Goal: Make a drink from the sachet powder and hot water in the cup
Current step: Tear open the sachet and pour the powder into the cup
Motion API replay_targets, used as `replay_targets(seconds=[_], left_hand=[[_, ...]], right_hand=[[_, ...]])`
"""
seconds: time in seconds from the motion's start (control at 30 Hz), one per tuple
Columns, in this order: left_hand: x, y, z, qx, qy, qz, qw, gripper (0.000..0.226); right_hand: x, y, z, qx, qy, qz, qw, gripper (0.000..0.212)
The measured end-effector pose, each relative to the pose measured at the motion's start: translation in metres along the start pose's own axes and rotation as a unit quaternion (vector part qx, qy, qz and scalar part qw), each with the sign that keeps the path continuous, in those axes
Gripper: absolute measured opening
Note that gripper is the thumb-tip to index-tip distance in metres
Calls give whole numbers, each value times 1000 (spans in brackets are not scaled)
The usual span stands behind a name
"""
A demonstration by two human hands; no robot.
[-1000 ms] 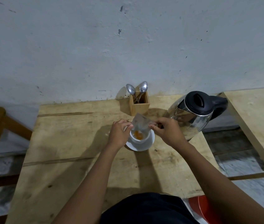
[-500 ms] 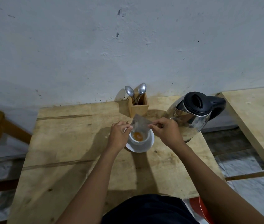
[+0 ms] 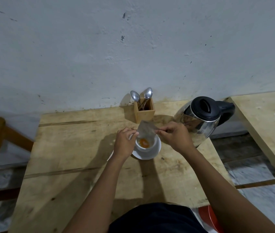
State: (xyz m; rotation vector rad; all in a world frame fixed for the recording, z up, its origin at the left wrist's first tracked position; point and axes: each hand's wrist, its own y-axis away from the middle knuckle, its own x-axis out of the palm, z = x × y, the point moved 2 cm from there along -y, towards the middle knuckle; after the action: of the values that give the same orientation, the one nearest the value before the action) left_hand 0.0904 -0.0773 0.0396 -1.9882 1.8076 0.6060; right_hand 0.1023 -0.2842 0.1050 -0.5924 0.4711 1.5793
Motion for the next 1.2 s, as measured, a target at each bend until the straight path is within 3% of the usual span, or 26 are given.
replay_targets(seconds=[0.33, 0.5, 0.6, 1.0, 1.2], left_hand=[[-5, 3, 2, 7, -3, -16, 1000, 16], [-7, 4, -4, 3, -10, -17, 1000, 16], [-7, 4, -3, 1, -23, -16, 1000, 17], [-11, 7, -6, -4, -62, -23, 998, 21], [-8, 8, -9, -4, -53, -17, 998, 20]], right_hand=[[3, 2, 2, 48, -81, 7, 995, 15], [4, 0, 5, 20, -53, 28, 998, 28], [2, -4, 4, 26, -36, -8, 999, 24], [3, -2, 7, 1, 6, 53, 999, 11], [4, -2, 3, 9, 12, 37, 999, 9]])
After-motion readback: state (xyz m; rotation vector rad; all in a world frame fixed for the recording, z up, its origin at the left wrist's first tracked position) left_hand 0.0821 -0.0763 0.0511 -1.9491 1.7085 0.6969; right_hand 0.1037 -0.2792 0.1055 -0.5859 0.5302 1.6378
